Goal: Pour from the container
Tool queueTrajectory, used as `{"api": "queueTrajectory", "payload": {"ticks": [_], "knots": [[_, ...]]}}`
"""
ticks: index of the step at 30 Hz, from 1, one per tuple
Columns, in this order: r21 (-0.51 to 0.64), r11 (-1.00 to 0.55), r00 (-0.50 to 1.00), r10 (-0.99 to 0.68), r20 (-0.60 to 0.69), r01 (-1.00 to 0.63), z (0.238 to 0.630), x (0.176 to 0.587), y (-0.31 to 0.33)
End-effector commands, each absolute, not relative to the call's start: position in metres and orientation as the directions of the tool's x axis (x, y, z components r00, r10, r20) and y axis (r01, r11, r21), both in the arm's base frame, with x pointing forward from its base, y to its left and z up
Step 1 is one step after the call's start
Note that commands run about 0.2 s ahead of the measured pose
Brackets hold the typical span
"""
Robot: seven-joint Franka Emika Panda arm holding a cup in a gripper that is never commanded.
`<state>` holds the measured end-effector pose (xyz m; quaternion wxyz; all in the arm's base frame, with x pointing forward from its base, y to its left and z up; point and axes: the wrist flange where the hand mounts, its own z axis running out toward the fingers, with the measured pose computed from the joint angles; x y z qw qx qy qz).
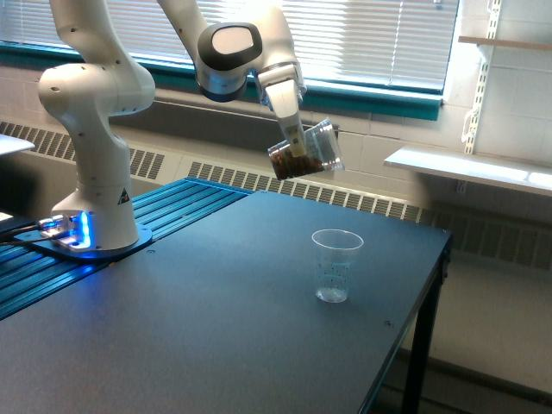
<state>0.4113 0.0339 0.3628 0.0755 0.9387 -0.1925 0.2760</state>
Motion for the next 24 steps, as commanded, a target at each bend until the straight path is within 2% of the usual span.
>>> {"api": "queueTrajectory", "payload": {"ticks": [1,24], "knots": [[0.029,-0.887,0.749,-0.371,0.549,-0.461,0.359,0.41,0.027],[0.111,-0.873,0.771,-0.352,0.531,-0.475,0.341,0.404,0.026]]}}
